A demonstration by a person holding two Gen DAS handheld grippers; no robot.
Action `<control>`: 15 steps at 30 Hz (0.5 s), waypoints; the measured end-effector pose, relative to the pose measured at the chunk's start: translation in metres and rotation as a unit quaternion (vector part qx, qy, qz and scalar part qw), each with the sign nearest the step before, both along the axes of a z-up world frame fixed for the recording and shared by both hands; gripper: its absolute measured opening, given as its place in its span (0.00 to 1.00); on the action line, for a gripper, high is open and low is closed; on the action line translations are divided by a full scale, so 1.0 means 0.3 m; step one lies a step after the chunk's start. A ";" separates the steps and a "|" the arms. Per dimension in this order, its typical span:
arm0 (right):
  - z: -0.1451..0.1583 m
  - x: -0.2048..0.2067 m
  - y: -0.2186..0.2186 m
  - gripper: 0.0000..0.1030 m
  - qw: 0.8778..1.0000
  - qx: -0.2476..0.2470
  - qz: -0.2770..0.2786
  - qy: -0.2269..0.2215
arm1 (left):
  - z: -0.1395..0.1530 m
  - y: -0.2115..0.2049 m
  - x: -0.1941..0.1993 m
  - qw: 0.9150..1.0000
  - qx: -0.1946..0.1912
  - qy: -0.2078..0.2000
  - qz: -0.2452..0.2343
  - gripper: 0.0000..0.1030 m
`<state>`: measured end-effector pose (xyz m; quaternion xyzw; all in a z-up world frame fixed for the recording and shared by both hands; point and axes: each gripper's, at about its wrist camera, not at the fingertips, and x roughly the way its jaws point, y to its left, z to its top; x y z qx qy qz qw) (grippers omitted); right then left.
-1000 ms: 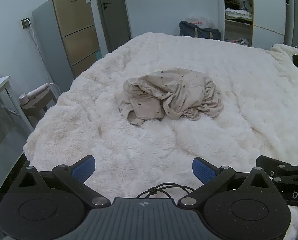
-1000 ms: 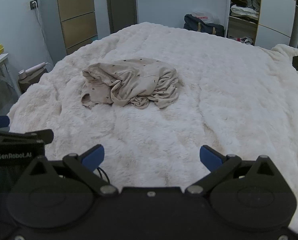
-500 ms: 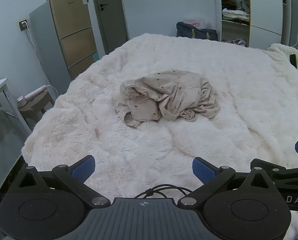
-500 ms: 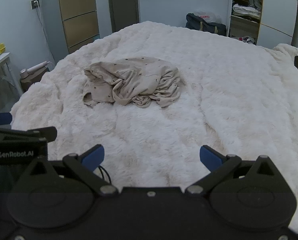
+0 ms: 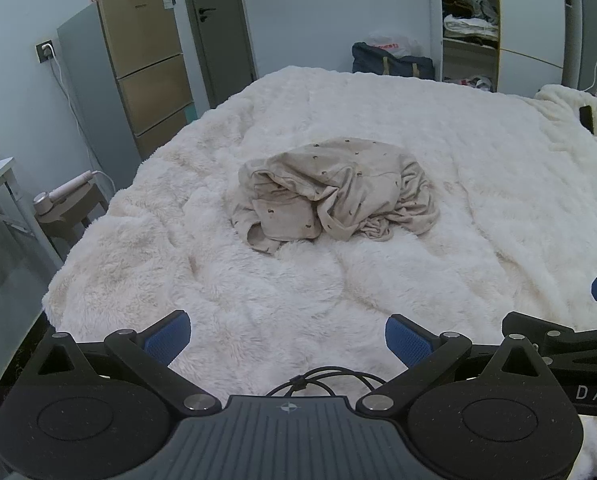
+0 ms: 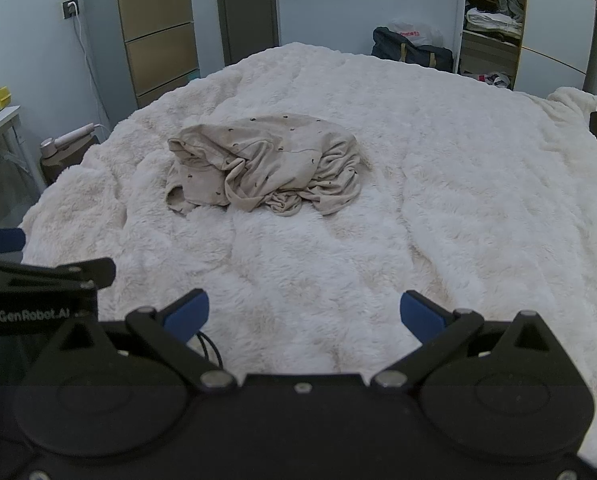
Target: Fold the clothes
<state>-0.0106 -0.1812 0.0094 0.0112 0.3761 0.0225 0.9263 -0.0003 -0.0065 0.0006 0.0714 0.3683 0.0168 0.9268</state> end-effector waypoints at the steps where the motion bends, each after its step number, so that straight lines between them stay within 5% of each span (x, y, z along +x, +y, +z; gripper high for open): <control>1: 0.001 0.000 0.000 1.00 1.000 0.000 0.001 0.000 | 0.000 0.000 0.000 1.000 0.000 0.000 0.000 1.00; 15: 0.004 0.000 -0.010 1.00 1.000 -0.003 0.009 0.000 | -0.003 0.001 0.002 1.000 -0.003 0.002 -0.002 1.00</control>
